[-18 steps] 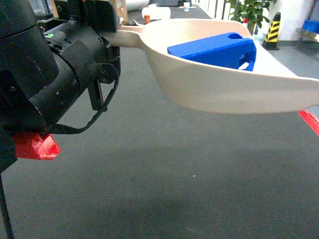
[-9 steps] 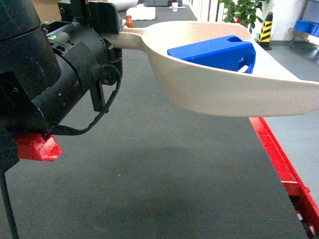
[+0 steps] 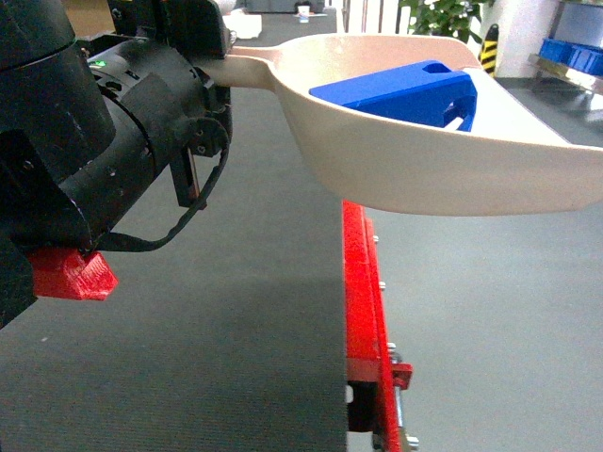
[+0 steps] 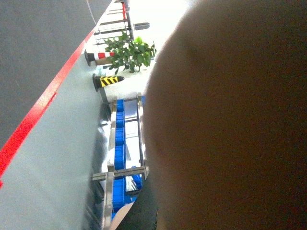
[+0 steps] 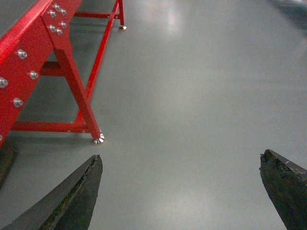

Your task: Place part in tray to right shelf

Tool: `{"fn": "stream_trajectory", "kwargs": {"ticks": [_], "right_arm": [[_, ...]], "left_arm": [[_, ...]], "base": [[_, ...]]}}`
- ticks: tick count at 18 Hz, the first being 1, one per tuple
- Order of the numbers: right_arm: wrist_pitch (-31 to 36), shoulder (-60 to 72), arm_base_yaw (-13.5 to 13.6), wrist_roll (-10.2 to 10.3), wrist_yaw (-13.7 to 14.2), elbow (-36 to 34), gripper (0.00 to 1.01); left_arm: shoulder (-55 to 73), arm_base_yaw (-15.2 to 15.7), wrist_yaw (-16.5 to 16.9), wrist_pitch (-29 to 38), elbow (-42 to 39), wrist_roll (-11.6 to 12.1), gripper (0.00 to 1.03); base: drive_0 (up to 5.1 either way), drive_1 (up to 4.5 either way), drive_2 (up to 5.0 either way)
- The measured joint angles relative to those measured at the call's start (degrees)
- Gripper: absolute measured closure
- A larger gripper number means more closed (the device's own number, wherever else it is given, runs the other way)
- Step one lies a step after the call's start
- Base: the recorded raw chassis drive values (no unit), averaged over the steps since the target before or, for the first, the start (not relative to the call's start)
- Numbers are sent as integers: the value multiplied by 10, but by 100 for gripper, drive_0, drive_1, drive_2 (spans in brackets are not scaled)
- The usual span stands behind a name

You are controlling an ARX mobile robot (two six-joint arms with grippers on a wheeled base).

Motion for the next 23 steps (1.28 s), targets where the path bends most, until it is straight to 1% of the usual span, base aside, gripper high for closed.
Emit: {"fn": "stream_trajectory", "kwargs": {"ticks": [18,20,21,23], "right_arm": [[0,0,0,0,0,0,3],[0,0,0,0,0,0,3],[0,0,-1,0,1,0,3],[1,0,0,0,0,0,3]], "left_arm": [[0,0,0,-1,0,0,90],[0,-5,3,1,0,0,90],[1,2,-2,-4,0,2,90],[0,1,-1,-2,0,1,90]], "base": [[486,-349,-125],[486,-349,-125],[486,-349,-125],[499,-241,-241]]}}
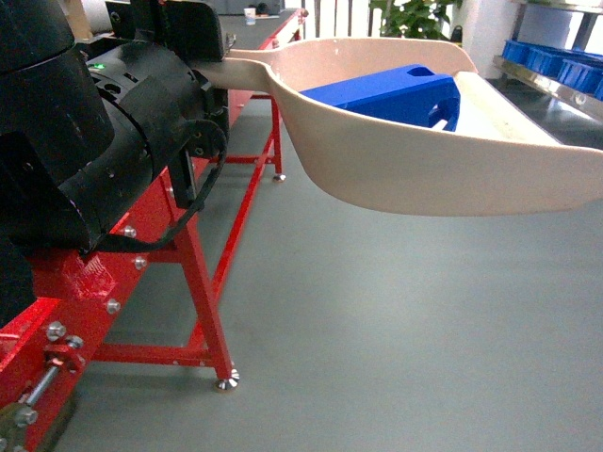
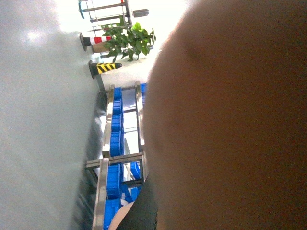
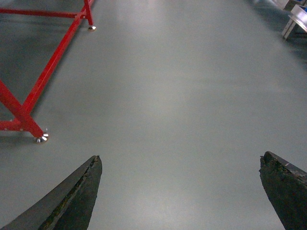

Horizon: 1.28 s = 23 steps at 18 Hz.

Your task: Place part in tray to right shelf

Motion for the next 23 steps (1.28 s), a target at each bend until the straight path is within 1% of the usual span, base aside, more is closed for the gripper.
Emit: {"fn": "stream_trajectory", "kwargs": {"ticks": [23], "right_arm": [[-1,0,-1,0,0,0,3]], "left_arm": [[0,-2,0,4,0,-1,90]], "base": [[505,-236,-236]]}}
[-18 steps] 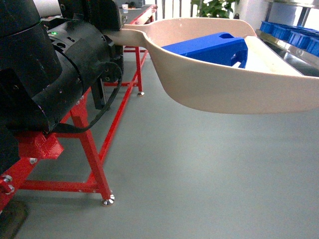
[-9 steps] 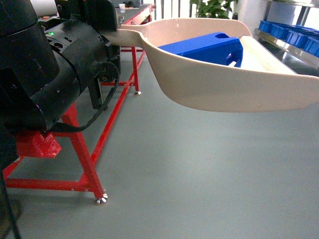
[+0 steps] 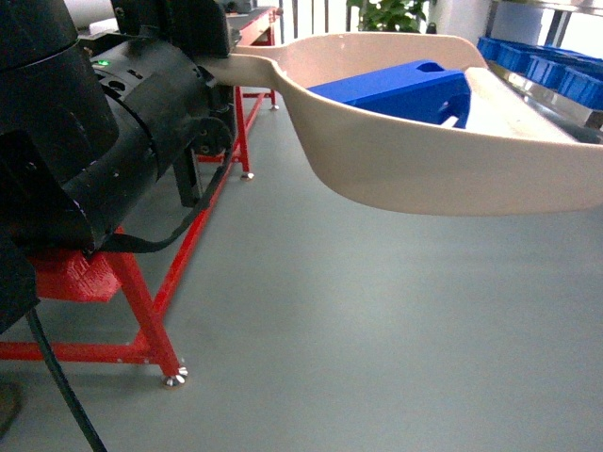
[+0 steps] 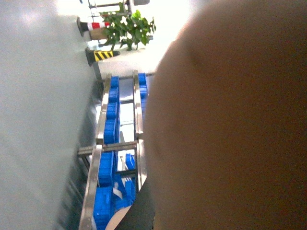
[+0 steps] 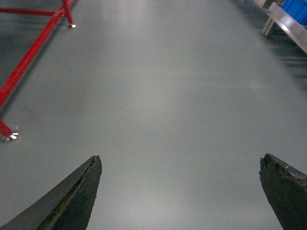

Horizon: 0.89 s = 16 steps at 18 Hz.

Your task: Place part in tray to right shelf

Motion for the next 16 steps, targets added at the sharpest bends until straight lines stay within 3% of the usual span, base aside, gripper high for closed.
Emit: {"fn": "stream_trajectory", "kwargs": {"ticks": [13,16], "right_arm": [[1,1,4,0,0,2,3],[-1,1,4,0,0,1,3]], "left_arm": [[-2,-3,4,-2,0,-5,90],[-2,3,-3,-5,0,-5,90]], "base": [[503,-238,-238],[0,0,0]]}}
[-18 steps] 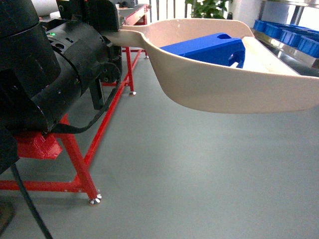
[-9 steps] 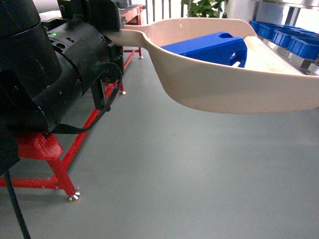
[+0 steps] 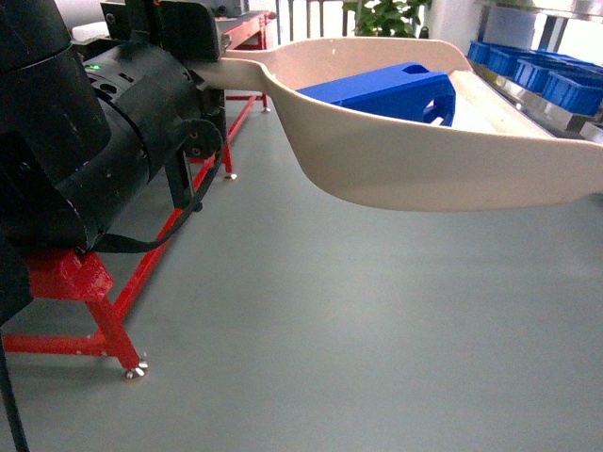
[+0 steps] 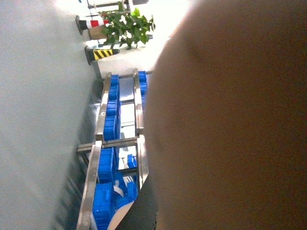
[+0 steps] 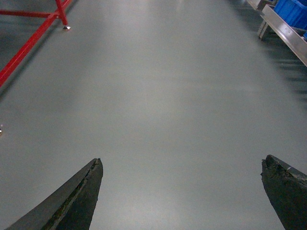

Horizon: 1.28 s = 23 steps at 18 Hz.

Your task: Place part in tray to right shelf

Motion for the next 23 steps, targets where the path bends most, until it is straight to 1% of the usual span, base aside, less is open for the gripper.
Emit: {"fn": "stream_trajectory", "kwargs": {"ticks": [1,3,8,11,23], "right_arm": [[3,0,0,0,0,0,3],[-1,1,0,0,0,0,3],[3,-3,0,0,0,0,3],[2,0,0,0,0,0,3],[2,0,0,0,0,0,3]], "left_arm": [[0,-1,1,7,0,0,90],[0,-7,5,-2,1,-2,90],[0,1,0,2,1,-2,90],[0,-4,5,3,1,-2,90],[0,-3,3,0,1,-3,90]], "base": [[0,0,0],[0,0,0],[0,0,0],[0,0,0],[-4,411,-419]]}}
